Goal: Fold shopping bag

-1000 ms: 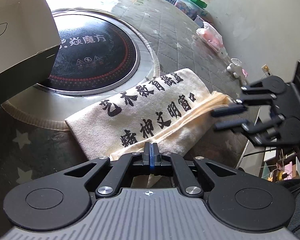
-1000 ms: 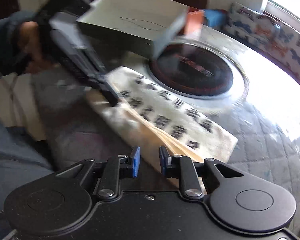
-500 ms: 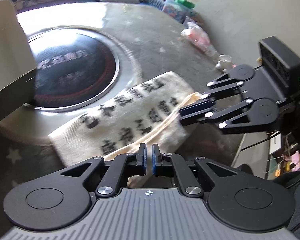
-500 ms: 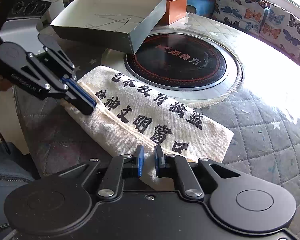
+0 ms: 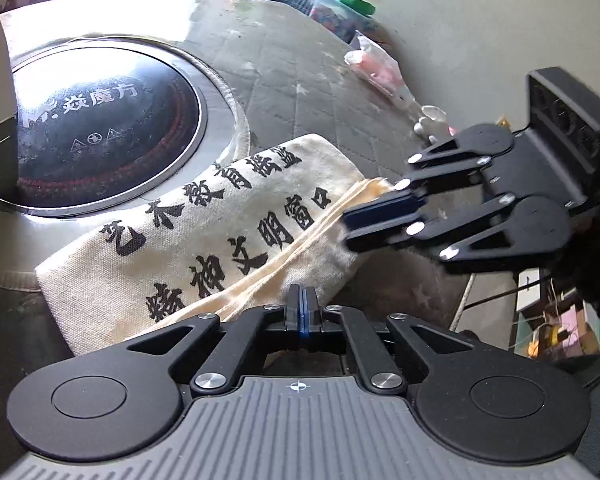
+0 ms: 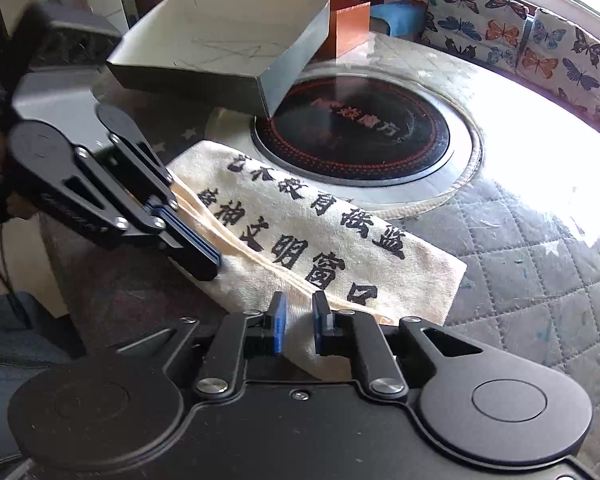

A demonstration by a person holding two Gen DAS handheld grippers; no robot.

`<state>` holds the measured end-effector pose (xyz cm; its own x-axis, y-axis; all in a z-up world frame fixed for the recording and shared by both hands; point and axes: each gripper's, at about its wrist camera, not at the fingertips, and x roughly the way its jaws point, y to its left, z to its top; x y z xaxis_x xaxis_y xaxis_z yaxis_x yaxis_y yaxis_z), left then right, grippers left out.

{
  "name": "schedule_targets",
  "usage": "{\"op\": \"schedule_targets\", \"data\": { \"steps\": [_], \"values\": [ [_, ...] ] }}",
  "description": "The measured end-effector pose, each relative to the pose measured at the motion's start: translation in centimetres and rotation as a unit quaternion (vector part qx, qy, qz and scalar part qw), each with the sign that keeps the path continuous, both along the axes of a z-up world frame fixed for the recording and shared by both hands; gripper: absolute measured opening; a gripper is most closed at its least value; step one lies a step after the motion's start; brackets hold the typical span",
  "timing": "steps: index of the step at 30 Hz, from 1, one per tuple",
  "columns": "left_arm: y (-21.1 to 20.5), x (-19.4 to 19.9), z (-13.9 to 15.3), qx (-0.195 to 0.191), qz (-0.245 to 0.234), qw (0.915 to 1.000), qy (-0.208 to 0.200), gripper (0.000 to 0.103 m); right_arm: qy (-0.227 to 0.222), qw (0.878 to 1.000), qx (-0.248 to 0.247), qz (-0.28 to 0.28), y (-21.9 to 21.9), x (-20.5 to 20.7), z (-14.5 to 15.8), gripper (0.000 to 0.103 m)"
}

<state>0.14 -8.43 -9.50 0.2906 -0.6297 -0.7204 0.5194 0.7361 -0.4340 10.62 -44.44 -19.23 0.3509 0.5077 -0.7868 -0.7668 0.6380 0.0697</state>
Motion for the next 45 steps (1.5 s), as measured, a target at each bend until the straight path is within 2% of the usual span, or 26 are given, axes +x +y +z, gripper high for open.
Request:
{"op": "schedule_targets", "data": {
  "steps": [8, 14, 17, 20, 22, 24, 28, 31, 32, 34, 36, 38, 43, 45],
  "values": [
    [0.3, 0.3, 0.0, -0.008, -0.004, 0.9999, 0.011, 0.003, -0.016, 0.999, -0.033, -0.01, -2.0, -2.0, 2.1, 0.015],
    [0.5, 0.3, -0.1, -0.01, -0.006, 0.9999, 0.012, 0.003, -0.038, 0.997, -0.05, -0.033, -1.7, -1.5, 1.5, 0.013],
    [0.6, 0.4, -0.2, -0.012, -0.007, 0.9998, 0.013, 0.003, -0.06, 0.995, -0.074, -0.034, -0.8, -1.2, 0.8, 0.008],
    [0.6, 0.4, -0.2, -0.015, -0.007, 0.9998, 0.014, 0.003, -0.056, 0.995, -0.079, -0.033, -0.5, -0.6, 0.3, 0.006],
    [0.7, 0.4, -0.3, -0.017, -0.007, 0.9997, 0.015, 0.003, -0.042, 0.996, -0.075, -0.034, -0.4, -0.1, -0.3, 0.0],
    [0.7, 0.4, -0.3, -0.018, -0.007, 0.9997, 0.015, 0.003, -0.028, 0.996, -0.072, -0.034, -0.2, 0.4, -0.9, 0.0],
    [0.8, 0.5, -0.3, -0.019, -0.008, 0.9996, 0.018, 0.003, -0.047, 0.995, -0.083, -0.023, 0.4, -0.1, -1.2, 0.0],
    [0.8, 0.7, -0.3, -0.02, -0.009, 0.9995, 0.023, 0.003, -0.041, 0.996, -0.079, -0.024, 0.3, -0.1, -0.8, 0.0],
    [0.8, 0.8, -0.4, -0.021, -0.009, 0.9994, 0.026, 0.003, -0.045, 0.996, -0.079, -0.015, 0.3, -0.3, -0.5, 0.0],
    [0.9, 1.0, -0.5, -0.024, -0.011, 0.9991, 0.032, 0.003, -0.052, 0.996, -0.071, 0.012, 0.4, -1.0, 0.2, 0.009],
    [1.0, 1.3, -0.5, -0.026, -0.013, 0.9988, 0.04, 0.003, -0.065, 0.994, -0.075, 0.049, 0.8, -1.9, 0.3, 0.026],
    [1.0, 1.5, -0.5, -0.027, -0.015, 0.9985, 0.046, 0.003, -0.08, 0.989, -0.084, 0.088, 1.3, -2.9, 0.3, 0.032],
    [1.1, 2.0, -0.6, -0.031, -0.016, 0.9976, 0.06, 0.003, -0.114, 0.976, -0.104, 0.155, 2.5, -4.5, -0.7, 0.034],
    [1.2, 2.2, -0.6, -0.033, -0.015, 0.9972, 0.066, 0.003, -0.137, 0.965, -0.117, 0.189, 3.7, -4.9, -1.3, 0.034]
  ]
}}
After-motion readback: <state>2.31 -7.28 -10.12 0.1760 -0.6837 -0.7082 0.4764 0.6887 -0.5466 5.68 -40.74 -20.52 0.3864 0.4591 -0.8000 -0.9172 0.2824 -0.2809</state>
